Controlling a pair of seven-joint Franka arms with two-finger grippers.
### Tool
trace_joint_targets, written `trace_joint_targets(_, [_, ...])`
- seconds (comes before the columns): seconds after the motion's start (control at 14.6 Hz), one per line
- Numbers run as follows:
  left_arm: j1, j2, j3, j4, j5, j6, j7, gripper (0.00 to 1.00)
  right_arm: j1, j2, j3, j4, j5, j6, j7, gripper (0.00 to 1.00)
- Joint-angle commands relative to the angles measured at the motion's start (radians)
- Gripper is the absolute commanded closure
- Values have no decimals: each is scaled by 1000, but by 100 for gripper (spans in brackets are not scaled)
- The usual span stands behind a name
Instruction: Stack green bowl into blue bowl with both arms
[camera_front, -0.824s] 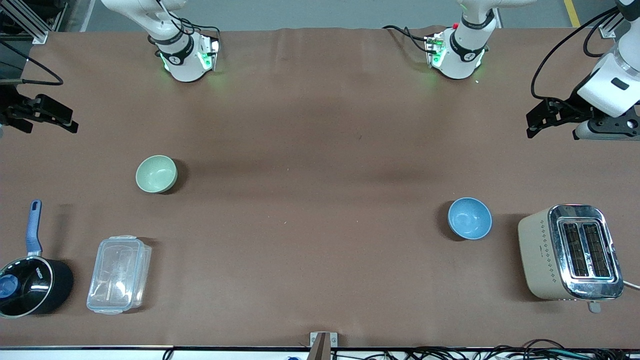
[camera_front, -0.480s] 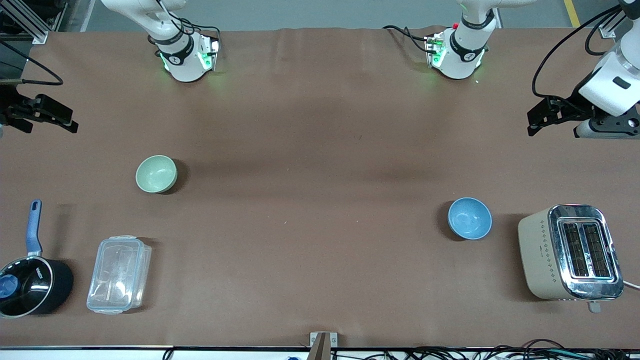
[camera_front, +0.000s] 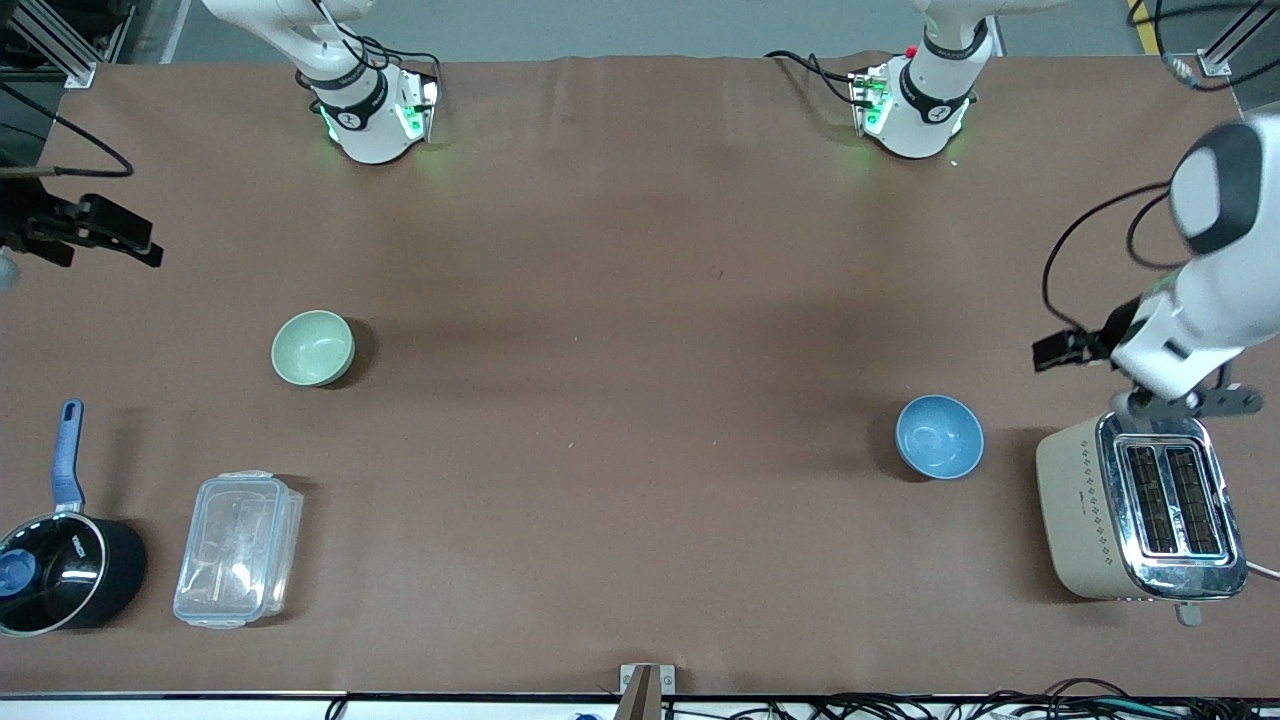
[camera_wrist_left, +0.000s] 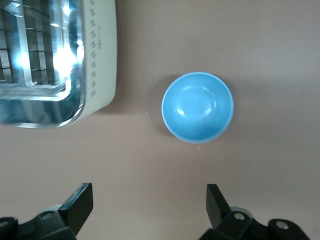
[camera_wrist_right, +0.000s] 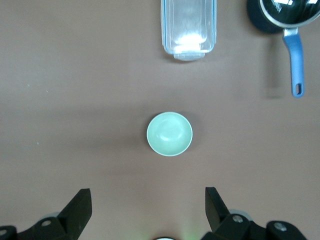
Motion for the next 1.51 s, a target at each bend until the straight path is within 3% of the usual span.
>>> trace_joint_targets(0.0, [-6,115,2,16,23,96,-37,0,-18,-17,-5,-213,-17,151,-42,0])
trace_joint_targets(0.41, [8,292,0,-32,23,337,-47,1,-20,-87,-32,-782,-72,771,-95,0])
trace_joint_targets(0.55, [5,324,0,-29,23,354,-49,21,-20,-83,-48,-911,-74,961,-120,0])
trace_joint_targets(0.69, [2,344,0,-26,20,360,-50,50,-28,-61,-72,-1012,-72,1166,-152,0])
trace_joint_targets(0.82, [-4,352,0,-23,21,365,-73,75,-29,-2,-83,-1074,-72,1326,-164,0])
trace_joint_targets(0.96, [-9,352,0,-23,24,365,-83,95,-34,54,-88,-1080,-74,1394,-166,0])
trace_joint_targets(1.24, [-21,327,-15,-3,20,356,-89,100,-38,135,-88,-1088,-72,1462,-166,3])
trace_joint_targets(1.37, [-24,307,-53,5,10,354,-112,100,-38,140,-88,-1091,-72,1460,-166,17])
trace_joint_targets(1.44, [-24,291,-82,8,9,350,-139,100,-37,138,-86,-1091,-72,1451,-166,33])
